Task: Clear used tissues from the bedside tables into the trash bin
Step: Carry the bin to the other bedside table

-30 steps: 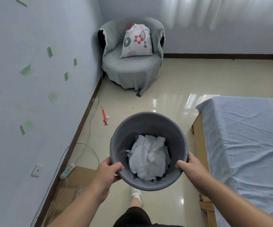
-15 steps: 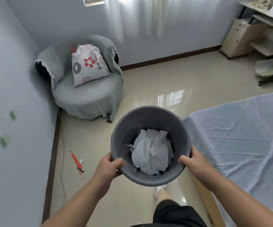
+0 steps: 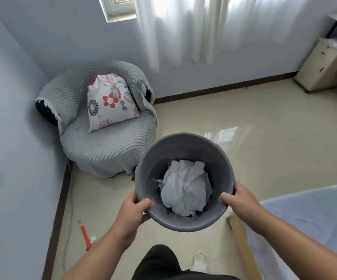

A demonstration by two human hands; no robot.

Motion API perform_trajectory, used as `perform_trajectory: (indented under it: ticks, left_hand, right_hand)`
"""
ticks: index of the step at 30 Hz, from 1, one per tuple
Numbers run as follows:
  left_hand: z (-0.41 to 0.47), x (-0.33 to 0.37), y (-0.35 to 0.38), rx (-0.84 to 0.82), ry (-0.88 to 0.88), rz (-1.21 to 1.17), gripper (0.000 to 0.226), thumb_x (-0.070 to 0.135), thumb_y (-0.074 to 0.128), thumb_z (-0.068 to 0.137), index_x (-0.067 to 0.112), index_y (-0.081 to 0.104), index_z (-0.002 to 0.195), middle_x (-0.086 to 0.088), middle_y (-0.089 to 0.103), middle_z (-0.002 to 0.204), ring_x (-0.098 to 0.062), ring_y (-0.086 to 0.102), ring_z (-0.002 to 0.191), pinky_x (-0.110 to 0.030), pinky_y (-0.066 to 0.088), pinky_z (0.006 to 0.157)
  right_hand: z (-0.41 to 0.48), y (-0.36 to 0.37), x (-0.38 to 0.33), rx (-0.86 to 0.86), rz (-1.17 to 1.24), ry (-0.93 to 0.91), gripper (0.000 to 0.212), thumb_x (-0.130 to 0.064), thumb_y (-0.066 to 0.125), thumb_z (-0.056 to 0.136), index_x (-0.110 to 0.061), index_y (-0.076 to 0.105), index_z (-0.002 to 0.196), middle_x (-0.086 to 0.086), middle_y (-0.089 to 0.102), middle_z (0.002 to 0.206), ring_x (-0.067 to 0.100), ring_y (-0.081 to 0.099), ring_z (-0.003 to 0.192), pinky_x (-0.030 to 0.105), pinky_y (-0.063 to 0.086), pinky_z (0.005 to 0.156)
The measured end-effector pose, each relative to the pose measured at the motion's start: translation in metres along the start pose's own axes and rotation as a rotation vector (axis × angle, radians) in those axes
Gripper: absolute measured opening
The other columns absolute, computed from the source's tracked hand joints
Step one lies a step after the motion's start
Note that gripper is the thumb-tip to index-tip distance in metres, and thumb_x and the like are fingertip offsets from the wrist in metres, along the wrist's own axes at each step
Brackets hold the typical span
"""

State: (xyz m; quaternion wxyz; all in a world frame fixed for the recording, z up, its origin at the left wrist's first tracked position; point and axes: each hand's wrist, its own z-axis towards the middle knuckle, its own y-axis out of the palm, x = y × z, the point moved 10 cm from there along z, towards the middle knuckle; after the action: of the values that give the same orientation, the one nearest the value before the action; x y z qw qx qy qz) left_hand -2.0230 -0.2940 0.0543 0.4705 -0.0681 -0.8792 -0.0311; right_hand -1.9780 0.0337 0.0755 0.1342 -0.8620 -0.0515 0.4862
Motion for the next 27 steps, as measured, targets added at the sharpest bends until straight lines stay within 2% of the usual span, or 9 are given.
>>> perform_trajectory:
  ticks: [4,7,10,13,16,19,22,25,27]
  left_hand:
    - [0.082,0.029,-0.001,0.006,-0.051,-0.009,0.034,-0.001,0.065,0.089,0.018,0.072,0.116,-0.005,0.082,0.099,-0.018,0.079,0.081,-0.028,0.063,0.065]
    - [0.148,0.058,0.01,-0.047,-0.077,0.022,0.036,0.003,0.07,0.081,0.016,0.073,0.114,-0.005,0.08,0.092,-0.016,0.076,0.073,-0.029,0.063,0.065]
    - [0.211,0.097,0.033,-0.139,-0.103,0.061,0.045,0.013,0.073,0.067,0.017,0.076,0.112,-0.014,0.079,0.101,-0.019,0.076,0.077,-0.032,0.063,0.068]
    - [0.272,0.15,0.071,-0.232,-0.086,0.121,0.041,0.014,0.074,0.071,0.021,0.076,0.111,-0.009,0.081,0.103,-0.022,0.078,0.085,-0.033,0.064,0.07]
    - [0.325,0.207,0.126,-0.33,-0.035,0.23,0.033,0.016,0.073,0.085,0.027,0.075,0.116,-0.002,0.082,0.108,-0.025,0.079,0.098,-0.04,0.065,0.082]
    - [0.367,0.25,0.197,-0.437,-0.011,0.303,0.039,0.023,0.076,0.076,0.026,0.077,0.115,-0.005,0.082,0.109,-0.025,0.079,0.098,-0.035,0.065,0.078]
    - [0.403,0.27,0.275,-0.504,-0.008,0.353,0.044,0.02,0.074,0.074,0.024,0.075,0.117,-0.003,0.083,0.107,-0.024,0.08,0.095,-0.031,0.065,0.074]
    - [0.428,0.279,0.353,-0.56,-0.016,0.38,0.039,0.014,0.071,0.079,0.026,0.076,0.115,-0.002,0.083,0.105,-0.022,0.08,0.092,-0.028,0.064,0.071]
    - [0.441,0.29,0.401,-0.599,-0.021,0.425,0.037,0.011,0.07,0.083,0.025,0.075,0.117,-0.002,0.083,0.106,-0.023,0.08,0.094,-0.028,0.064,0.073]
  right_hand:
    - [0.079,-0.005,-0.028,0.025,-0.005,0.019,0.029,-0.028,0.063,0.065,-0.033,0.065,0.093,-0.019,0.071,0.077,-0.004,0.062,0.063,0.027,0.049,0.063]
    - [0.128,-0.013,-0.028,0.083,0.029,0.078,0.027,-0.03,0.063,0.063,-0.034,0.067,0.089,-0.014,0.072,0.077,0.005,0.064,0.068,0.029,0.051,0.065]
    - [0.169,-0.035,-0.041,0.148,0.063,0.114,0.023,-0.032,0.063,0.062,-0.038,0.068,0.084,-0.013,0.072,0.077,0.006,0.064,0.07,0.03,0.05,0.065]
    - [0.201,-0.073,-0.068,0.224,0.085,0.117,0.028,-0.035,0.063,0.064,-0.035,0.065,0.092,-0.02,0.071,0.082,0.012,0.067,0.08,0.03,0.05,0.066]
    - [0.22,-0.124,-0.088,0.317,0.136,0.11,0.032,-0.04,0.063,0.064,-0.048,0.062,0.095,-0.027,0.07,0.088,-0.001,0.067,0.079,0.024,0.049,0.064]
    - [0.235,-0.181,-0.09,0.421,0.177,0.106,0.034,-0.045,0.063,0.064,-0.065,0.055,0.091,-0.03,0.069,0.092,-0.007,0.066,0.082,0.019,0.049,0.064]
    - [0.255,-0.234,-0.072,0.503,0.248,0.141,0.034,-0.041,0.065,0.065,-0.06,0.059,0.093,-0.027,0.071,0.094,-0.005,0.066,0.084,0.026,0.05,0.069]
    - [0.276,-0.286,-0.043,0.57,0.354,0.178,0.033,-0.036,0.067,0.067,-0.04,0.064,0.1,-0.018,0.073,0.091,0.0,0.068,0.082,0.03,0.053,0.071]
    - [0.287,-0.32,-0.028,0.593,0.404,0.209,0.034,-0.034,0.067,0.067,-0.032,0.065,0.101,-0.015,0.073,0.089,0.002,0.069,0.08,0.031,0.053,0.072]
